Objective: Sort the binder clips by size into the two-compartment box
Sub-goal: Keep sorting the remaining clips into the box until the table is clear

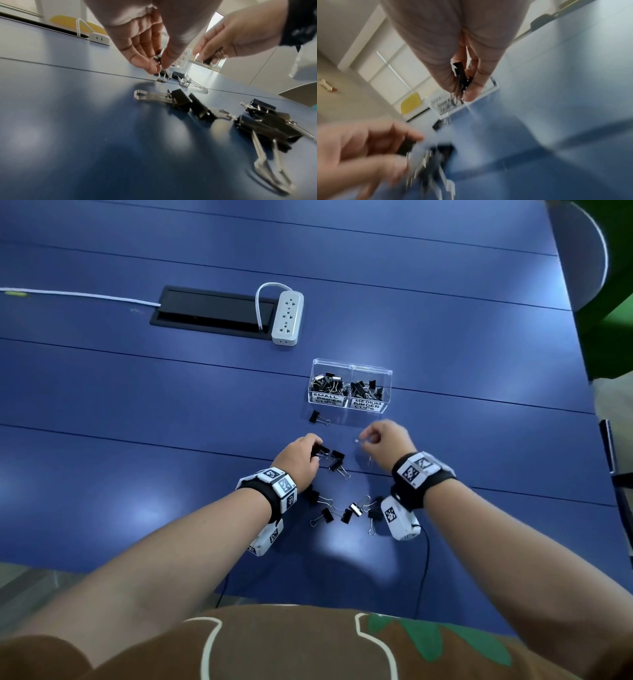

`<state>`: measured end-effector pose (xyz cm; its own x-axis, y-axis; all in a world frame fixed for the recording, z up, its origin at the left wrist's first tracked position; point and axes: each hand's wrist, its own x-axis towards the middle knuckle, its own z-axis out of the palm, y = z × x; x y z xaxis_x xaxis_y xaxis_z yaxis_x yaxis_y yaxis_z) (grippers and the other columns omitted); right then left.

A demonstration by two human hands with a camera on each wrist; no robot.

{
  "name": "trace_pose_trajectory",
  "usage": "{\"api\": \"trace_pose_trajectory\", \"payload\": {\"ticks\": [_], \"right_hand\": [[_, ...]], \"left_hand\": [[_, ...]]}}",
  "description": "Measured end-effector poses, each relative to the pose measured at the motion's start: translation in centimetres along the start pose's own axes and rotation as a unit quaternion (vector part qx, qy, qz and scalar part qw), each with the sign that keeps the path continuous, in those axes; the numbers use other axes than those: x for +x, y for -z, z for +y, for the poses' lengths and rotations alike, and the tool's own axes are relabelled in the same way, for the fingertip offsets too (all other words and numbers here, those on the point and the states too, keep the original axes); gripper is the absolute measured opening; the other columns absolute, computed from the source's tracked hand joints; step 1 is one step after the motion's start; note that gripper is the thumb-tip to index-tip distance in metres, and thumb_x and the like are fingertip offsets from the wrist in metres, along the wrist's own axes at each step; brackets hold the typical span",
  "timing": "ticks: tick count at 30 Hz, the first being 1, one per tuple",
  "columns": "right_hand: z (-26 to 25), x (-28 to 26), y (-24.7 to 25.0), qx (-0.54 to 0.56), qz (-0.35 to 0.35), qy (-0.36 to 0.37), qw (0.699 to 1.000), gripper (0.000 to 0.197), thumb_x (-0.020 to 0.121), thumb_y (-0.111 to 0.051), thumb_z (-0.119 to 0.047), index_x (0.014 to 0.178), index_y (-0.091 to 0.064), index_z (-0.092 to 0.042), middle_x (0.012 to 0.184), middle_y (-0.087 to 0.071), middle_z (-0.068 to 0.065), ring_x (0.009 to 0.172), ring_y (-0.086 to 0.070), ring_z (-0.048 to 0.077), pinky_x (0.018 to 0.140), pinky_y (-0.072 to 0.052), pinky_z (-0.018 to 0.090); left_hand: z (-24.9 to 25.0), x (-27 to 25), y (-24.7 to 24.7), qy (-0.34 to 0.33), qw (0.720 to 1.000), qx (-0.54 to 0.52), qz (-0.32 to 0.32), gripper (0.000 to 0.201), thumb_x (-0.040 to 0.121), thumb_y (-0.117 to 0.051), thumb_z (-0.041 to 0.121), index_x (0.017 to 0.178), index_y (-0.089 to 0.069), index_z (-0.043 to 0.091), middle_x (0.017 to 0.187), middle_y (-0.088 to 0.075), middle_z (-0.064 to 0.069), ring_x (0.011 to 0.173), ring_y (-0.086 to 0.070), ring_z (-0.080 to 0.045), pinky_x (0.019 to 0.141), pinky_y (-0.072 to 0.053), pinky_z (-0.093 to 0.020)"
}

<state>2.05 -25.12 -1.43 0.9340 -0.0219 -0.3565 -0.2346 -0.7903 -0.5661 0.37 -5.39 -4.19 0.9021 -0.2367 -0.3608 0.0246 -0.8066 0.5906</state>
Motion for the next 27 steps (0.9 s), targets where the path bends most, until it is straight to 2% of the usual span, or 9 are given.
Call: {"api": "trace_pose_trajectory", "payload": {"ticks": [3,6,11,15,18,20,22,25,27], "right_hand": [[-1.1,2.7,3.3,0.014,0.087,0.013,0.996,0.009,0.082,-0.062,-0.011,0.081,-0.070,-0.014,0.071,-0.056,-0.003,0.071,-0.052,0.013,0.067,-0.041,0.019],[-1.8,5.7,5.6,0.020,0.137,0.019,0.990,0.006,0.082,-0.063,-0.013,0.082,-0.068,-0.013,0.088,-0.051,0.002,0.077,-0.050,0.016,0.074,-0.040,0.024],[-2.9,8.1,6.3,-0.016,0.121,0.049,0.991,0.008,0.085,-0.058,-0.009,0.089,-0.065,-0.007,0.085,-0.044,-0.001,0.079,-0.045,0.018,0.074,-0.039,0.026],[-3.0,7.7,5.8,-0.045,0.087,0.068,0.993,0.007,0.085,-0.058,-0.014,0.086,-0.065,-0.014,0.098,-0.061,0.006,0.088,-0.057,0.022,0.083,-0.048,0.032],[-3.1,5.8,5.0,-0.053,0.087,0.094,0.990,0.011,0.085,-0.055,-0.015,0.088,-0.065,-0.015,0.100,-0.065,0.005,0.091,-0.059,0.021,0.081,-0.047,0.029],[-2.8,4.1,3.3,-0.063,0.061,0.127,0.988,0.013,0.083,-0.055,-0.012,0.090,-0.066,-0.015,0.099,-0.064,0.004,0.091,-0.058,0.020,0.082,-0.049,0.029],[-2.1,2.3,0.9,-0.084,-0.017,0.147,0.985,0.019,0.079,-0.054,-0.013,0.094,-0.065,-0.018,0.104,-0.061,0.002,0.098,-0.057,0.019,0.090,-0.050,0.037],[-0.9,-0.2,-2.6,-0.158,-0.139,0.148,0.966,0.036,0.078,-0.059,-0.021,0.113,-0.060,-0.021,0.122,-0.049,0.001,0.117,-0.042,0.022,0.097,-0.047,0.044],[-0.3,-1.2,-3.8,-0.175,-0.163,0.144,0.960,0.049,0.080,-0.063,-0.023,0.127,-0.052,-0.018,0.133,-0.042,0.001,0.123,-0.035,0.024,0.095,-0.047,0.045]], "left_hand": [[0.3,0.7,0.2,-0.011,1.000,0.011,0.002,0.026,0.090,-0.047,0.009,0.115,-0.053,0.013,0.114,-0.057,-0.005,0.084,-0.052,-0.020,0.077,-0.047,-0.031],[0.4,1.3,0.1,-0.024,0.999,0.042,-0.010,0.023,0.089,-0.047,0.008,0.111,-0.053,0.013,0.112,-0.052,-0.008,0.078,-0.055,-0.026,0.076,-0.053,-0.039],[0.8,2.1,0.2,-0.038,0.989,0.130,-0.064,0.037,0.089,-0.049,0.011,0.126,-0.047,0.013,0.120,-0.045,-0.011,0.074,-0.048,-0.027,0.069,-0.051,-0.040],[0.9,2.3,0.2,-0.063,0.978,0.174,-0.093,0.049,0.091,-0.050,0.016,0.139,-0.040,0.017,0.124,-0.042,-0.012,0.088,-0.056,-0.031,0.073,-0.054,-0.041],[0.7,2.4,0.2,-0.074,0.977,0.175,-0.092,0.039,0.095,-0.050,0.017,0.133,-0.047,0.014,0.126,-0.042,-0.011,0.095,-0.057,-0.030,0.079,-0.054,-0.042],[0.6,2.5,0.2,-0.071,0.978,0.177,-0.079,0.029,0.095,-0.051,0.019,0.124,-0.050,0.013,0.123,-0.043,-0.009,0.094,-0.058,-0.030,0.074,-0.052,-0.039],[0.5,2.5,0.1,-0.069,0.978,0.185,-0.062,0.022,0.094,-0.052,0.020,0.115,-0.052,0.013,0.118,-0.045,-0.008,0.096,-0.057,-0.030,0.071,-0.050,-0.039],[0.3,2.5,-0.1,-0.068,0.979,0.188,-0.046,0.011,0.094,-0.051,0.017,0.104,-0.053,0.013,0.112,-0.047,-0.007,0.100,-0.054,-0.029,0.074,-0.050,-0.044],[0.2,2.4,-0.2,-0.072,0.980,0.181,-0.040,0.008,0.094,-0.050,0.014,0.101,-0.052,0.012,0.110,-0.048,-0.007,0.100,-0.053,-0.028,0.075,-0.051,-0.045]]}}
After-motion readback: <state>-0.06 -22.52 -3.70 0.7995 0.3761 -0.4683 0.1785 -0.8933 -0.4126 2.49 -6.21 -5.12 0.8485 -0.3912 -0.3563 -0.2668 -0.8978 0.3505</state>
